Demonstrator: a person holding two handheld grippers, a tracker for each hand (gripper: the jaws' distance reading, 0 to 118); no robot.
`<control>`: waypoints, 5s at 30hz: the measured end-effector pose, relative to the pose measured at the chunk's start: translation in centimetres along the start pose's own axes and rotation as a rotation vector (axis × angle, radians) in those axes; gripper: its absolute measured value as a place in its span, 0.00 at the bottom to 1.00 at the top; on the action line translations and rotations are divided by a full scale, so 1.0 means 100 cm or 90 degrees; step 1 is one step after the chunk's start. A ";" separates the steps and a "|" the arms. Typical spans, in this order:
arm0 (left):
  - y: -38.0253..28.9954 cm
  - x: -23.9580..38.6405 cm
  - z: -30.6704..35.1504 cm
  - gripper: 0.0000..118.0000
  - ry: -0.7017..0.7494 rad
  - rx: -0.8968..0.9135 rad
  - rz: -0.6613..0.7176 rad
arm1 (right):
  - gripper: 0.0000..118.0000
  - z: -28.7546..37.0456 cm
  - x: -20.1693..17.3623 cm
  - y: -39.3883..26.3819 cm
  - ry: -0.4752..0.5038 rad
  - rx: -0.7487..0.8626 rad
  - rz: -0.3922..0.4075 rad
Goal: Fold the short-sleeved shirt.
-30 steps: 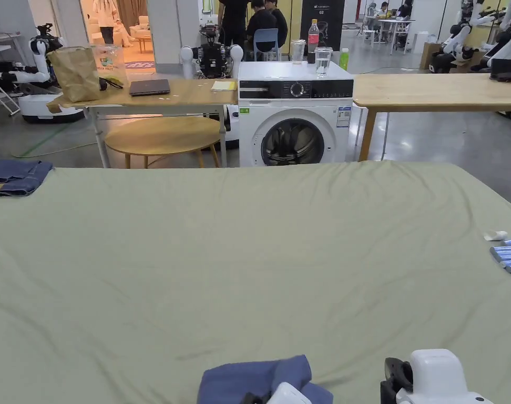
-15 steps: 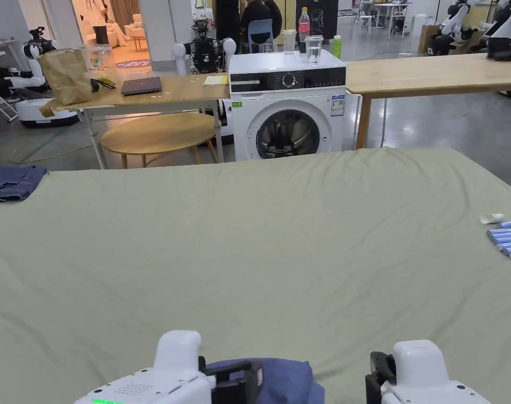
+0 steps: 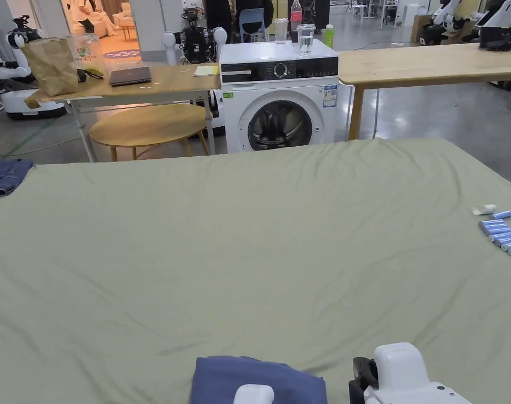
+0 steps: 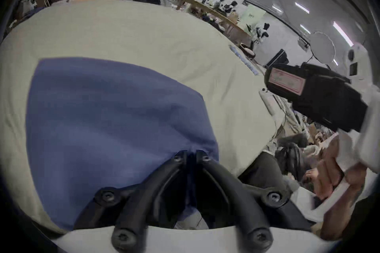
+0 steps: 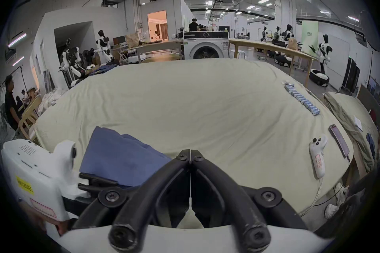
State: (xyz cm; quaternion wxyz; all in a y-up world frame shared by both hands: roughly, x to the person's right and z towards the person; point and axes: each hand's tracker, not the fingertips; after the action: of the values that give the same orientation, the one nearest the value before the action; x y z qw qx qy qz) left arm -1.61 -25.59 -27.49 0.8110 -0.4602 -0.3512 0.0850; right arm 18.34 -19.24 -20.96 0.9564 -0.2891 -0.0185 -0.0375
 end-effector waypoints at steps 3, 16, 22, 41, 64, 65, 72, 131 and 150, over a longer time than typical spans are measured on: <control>0.002 -0.004 0.011 0.04 -0.003 0.011 0.014 | 0.00 -0.001 -0.002 -0.001 0.017 -0.013 0.008; 0.000 -0.096 0.125 0.92 0.067 0.145 0.131 | 0.00 -0.052 -0.039 -0.037 0.124 -0.147 -0.015; -0.014 -0.163 0.090 0.92 -0.105 0.078 0.327 | 0.00 -0.068 -0.031 -0.040 0.112 -0.172 -0.040; 0.009 -0.226 0.149 0.32 -0.048 0.108 0.253 | 0.00 -0.050 -0.075 -0.013 0.128 -0.127 0.036; 0.021 -0.456 0.368 0.88 0.146 0.151 0.253 | 0.00 -0.063 -0.165 0.002 0.161 -0.131 0.094; 0.019 -0.456 0.380 0.88 0.164 0.169 0.255 | 0.00 -0.062 -0.164 0.003 0.162 -0.128 0.094; 0.012 -0.411 0.404 0.00 0.339 0.191 0.238 | 0.00 -0.050 -0.155 0.009 0.167 -0.104 0.071; 0.164 0.014 0.260 0.87 0.384 0.539 -0.173 | 0.95 0.042 -0.069 0.213 -0.042 0.248 0.053; 0.163 0.015 0.257 0.87 0.387 0.535 -0.170 | 0.95 0.060 -0.067 0.215 -0.074 0.276 0.015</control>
State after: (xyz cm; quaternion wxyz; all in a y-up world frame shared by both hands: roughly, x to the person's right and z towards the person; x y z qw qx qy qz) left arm -14.11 1.94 -31.41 0.9942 -0.0510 -0.0919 -0.0225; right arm 13.39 2.32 -28.19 0.9938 -0.0788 -0.0779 -0.0044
